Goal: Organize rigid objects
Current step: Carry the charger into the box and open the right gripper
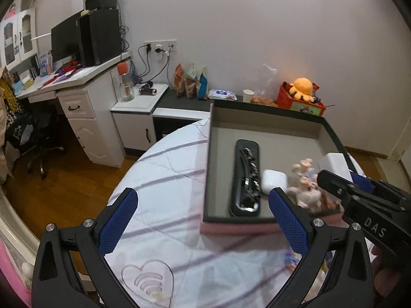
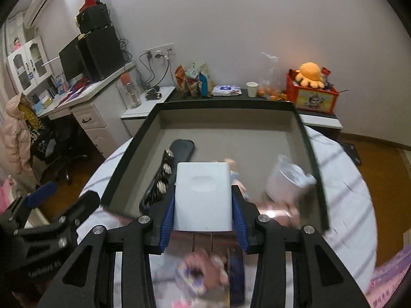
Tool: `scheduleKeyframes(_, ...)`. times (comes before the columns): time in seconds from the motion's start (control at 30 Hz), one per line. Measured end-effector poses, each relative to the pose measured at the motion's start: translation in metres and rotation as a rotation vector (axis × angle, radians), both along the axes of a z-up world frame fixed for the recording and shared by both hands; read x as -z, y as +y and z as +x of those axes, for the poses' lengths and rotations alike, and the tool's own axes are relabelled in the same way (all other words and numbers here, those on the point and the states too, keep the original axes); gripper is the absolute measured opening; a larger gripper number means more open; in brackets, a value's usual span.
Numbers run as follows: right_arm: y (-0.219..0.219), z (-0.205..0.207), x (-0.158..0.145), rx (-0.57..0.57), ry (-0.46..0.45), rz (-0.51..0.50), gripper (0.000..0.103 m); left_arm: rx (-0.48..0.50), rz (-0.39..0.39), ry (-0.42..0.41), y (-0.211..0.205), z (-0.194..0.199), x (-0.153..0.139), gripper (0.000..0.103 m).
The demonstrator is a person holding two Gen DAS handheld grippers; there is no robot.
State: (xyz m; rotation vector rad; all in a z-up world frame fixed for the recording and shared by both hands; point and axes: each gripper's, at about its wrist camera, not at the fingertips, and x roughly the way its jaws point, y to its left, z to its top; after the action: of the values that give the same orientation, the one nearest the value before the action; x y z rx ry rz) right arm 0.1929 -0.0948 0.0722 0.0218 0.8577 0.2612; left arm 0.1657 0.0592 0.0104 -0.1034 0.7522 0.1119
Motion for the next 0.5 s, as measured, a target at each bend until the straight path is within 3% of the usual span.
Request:
scheduleKeyframes(0.4, 0.015, 0.036, 0.032, -0.02, 0.05, -0.01, 0.042, -0.019, -0.008, 0.046, 0.009, 0.037, 0.023, 0.103)
scheduleKeyframes(0.5, 0.013, 0.038, 0.033, -0.016, 0.049, -0.009, 0.055, -0.02, -0.013, 0.054, 0.01, 0.039, 0.027, 0.103)
